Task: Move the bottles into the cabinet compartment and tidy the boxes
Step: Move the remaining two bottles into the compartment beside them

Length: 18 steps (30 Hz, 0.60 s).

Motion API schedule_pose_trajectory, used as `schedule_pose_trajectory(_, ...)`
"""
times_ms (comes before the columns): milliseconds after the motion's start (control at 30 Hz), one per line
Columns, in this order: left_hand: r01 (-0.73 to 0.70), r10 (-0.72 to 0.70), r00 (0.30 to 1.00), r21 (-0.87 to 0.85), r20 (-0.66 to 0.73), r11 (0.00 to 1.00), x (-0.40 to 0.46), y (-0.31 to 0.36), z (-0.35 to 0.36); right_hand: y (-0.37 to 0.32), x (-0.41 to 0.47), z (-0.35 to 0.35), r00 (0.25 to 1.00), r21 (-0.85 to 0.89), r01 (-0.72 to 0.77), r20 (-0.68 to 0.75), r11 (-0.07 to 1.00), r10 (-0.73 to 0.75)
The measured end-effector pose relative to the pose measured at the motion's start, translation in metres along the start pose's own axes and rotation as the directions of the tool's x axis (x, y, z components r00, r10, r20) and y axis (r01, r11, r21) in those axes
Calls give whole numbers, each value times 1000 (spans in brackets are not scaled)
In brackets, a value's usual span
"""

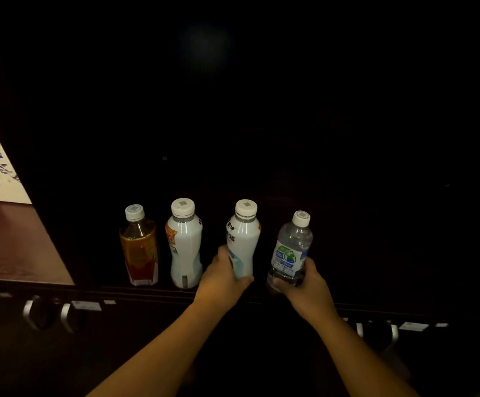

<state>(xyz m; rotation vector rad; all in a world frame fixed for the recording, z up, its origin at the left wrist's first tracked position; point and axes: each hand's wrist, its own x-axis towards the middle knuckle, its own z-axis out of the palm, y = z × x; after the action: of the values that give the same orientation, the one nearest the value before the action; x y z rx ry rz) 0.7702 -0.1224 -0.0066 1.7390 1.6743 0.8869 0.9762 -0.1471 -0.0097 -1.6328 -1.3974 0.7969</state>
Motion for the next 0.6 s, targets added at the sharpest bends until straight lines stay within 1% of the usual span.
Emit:
schedule_pose_trajectory(100, -6, 6, 1000, -23, -3, 1000, -2, 1, -2, 0, -6, 1, 1000, 5, -5, 11, 1000, 5)
schedule_pose_trajectory(200, -4, 4, 1000, -15, 13, 1000, -10, -1, -6, 2, -18, -1, 997, -25, 44, 59, 999, -42)
schedule_pose_trajectory(267, -19, 19, 1000, 36, 12, 999, -18, -3, -10, 5, -28, -1, 996, -77, 75, 61, 994, -70)
schedule_pose_trajectory(300, -31, 31, 999, 56, 6, 998, -23, -5, -11, 6, -33, 0, 997, -118, 74, 40, 990, -70)
schedule_pose_trajectory(367, -48, 49, 999, 96, -9, 994, -36, -8, -15, 6, -45, 4, 998, -197, 49, -23, 979, -55)
schedule_pose_trajectory(433, -55, 58, 998, 156, -14, 986, -51, -13, -21, 5, -56, 9, 997, -230, 26, -59, 973, -41)
schedule_pose_trajectory(500, -52, 52, 999, 237, 7, 970, -66, -18, -29, 2, -65, 14, 998, -257, 32, -51, 966, -47)
schedule_pose_trajectory(600, -27, 16, 999, 330, 36, 944, -87, -27, -45, -8, -77, 26, 987, -345, 158, 27, 925, -159)
